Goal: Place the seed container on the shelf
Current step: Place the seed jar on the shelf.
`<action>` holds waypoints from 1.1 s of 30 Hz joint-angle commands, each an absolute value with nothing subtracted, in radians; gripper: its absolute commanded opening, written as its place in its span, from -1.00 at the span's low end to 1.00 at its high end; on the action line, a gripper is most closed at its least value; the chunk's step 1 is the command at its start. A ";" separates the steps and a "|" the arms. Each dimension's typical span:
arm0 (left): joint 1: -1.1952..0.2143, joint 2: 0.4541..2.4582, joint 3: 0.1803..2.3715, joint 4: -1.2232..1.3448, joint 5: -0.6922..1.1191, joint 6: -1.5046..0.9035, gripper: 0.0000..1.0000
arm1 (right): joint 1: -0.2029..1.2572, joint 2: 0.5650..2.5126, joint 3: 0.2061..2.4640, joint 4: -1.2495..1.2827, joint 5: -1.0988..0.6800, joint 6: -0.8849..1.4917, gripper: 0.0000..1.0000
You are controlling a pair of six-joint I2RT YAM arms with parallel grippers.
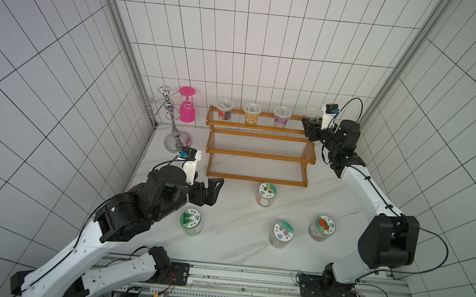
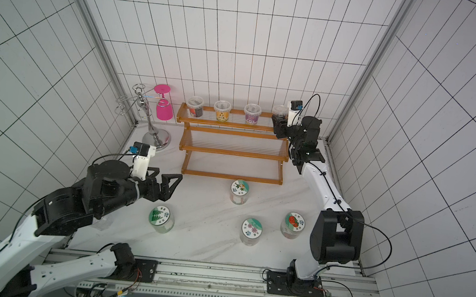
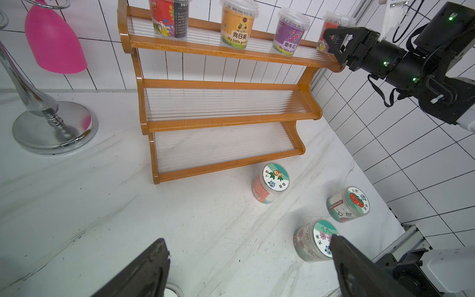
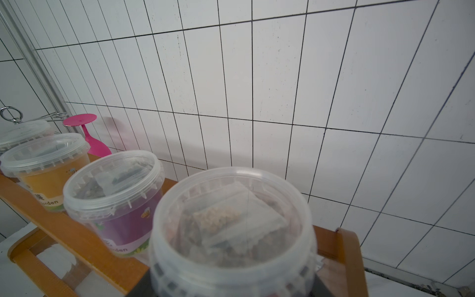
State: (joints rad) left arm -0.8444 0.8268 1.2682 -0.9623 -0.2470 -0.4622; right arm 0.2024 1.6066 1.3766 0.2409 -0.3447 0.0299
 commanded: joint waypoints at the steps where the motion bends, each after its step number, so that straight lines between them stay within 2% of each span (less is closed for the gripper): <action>1: -0.847 0.818 1.262 -0.964 -0.265 -0.448 0.97 | 0.198 1.629 1.443 0.234 -0.328 0.015 0.11; 11: -0.847 0.816 1.252 -0.962 -0.273 -0.449 0.97 | 0.199 1.667 1.453 0.222 -0.327 -0.002 0.12; 24: -0.847 0.804 1.246 -0.956 -0.282 -0.453 0.97 | 0.202 1.620 1.406 0.216 -0.310 -0.021 0.51; 33: -0.847 0.797 1.239 -0.956 -0.278 -0.460 0.97 | 0.202 1.560 1.346 0.217 -0.300 -0.030 0.57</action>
State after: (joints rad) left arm -0.8444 0.8059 1.2457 -0.9623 -0.2695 -0.4629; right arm 0.2031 1.6058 1.3731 0.2153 -0.3157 -0.0162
